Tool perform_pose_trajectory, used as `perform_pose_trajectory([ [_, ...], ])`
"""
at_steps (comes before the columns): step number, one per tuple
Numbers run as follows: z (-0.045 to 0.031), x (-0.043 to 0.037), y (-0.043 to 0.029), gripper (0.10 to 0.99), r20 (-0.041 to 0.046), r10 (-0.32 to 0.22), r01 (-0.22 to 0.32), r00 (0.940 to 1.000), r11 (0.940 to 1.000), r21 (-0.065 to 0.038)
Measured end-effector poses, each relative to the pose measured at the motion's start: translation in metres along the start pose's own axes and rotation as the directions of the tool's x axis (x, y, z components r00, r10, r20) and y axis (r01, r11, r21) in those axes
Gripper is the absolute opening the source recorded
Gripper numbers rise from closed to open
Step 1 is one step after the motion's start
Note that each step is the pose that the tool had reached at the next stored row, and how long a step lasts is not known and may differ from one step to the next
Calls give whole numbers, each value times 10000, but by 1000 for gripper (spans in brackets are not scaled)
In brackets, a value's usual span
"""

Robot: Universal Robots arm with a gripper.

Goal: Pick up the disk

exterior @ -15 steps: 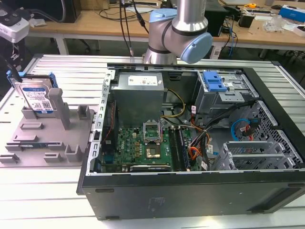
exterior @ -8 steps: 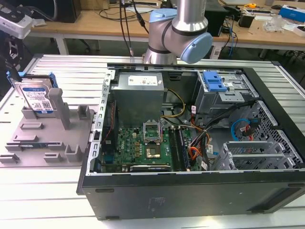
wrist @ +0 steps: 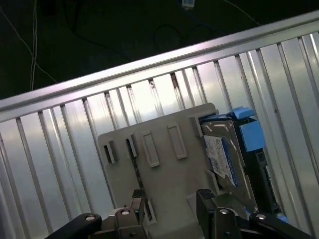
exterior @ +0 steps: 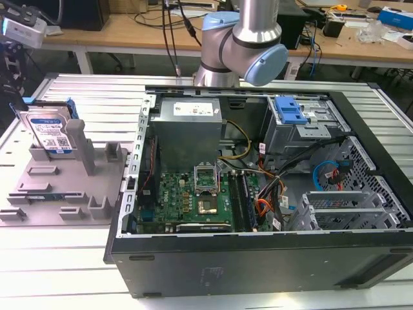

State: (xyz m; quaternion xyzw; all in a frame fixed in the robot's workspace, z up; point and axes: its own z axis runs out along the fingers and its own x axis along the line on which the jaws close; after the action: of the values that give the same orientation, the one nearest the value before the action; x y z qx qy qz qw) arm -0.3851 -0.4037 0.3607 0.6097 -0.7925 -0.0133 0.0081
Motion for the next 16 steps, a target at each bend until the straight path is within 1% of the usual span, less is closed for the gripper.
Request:
perform_pose_trajectory([
  [1,8,0,0,541,-11,-370,370,9993,9993,-1],
  [4,23,0,-1,541,-35,-1005,1005,9949,9949,-4],
  [5,28,0,-1,541,-43,-1201,1201,9928,9928,-4],
  [7,39,0,-3,541,-68,-1697,1697,9855,9855,2],
  [8,39,-1,-5,541,-69,-1786,1786,9839,9839,11],
  [13,40,-1,-6,541,-71,-1850,1850,9827,9827,14],
  [14,41,-16,-1,541,-73,-1850,1850,9827,9827,15],
  [16,41,-83,21,541,-78,-1849,1849,9827,9828,15],
])
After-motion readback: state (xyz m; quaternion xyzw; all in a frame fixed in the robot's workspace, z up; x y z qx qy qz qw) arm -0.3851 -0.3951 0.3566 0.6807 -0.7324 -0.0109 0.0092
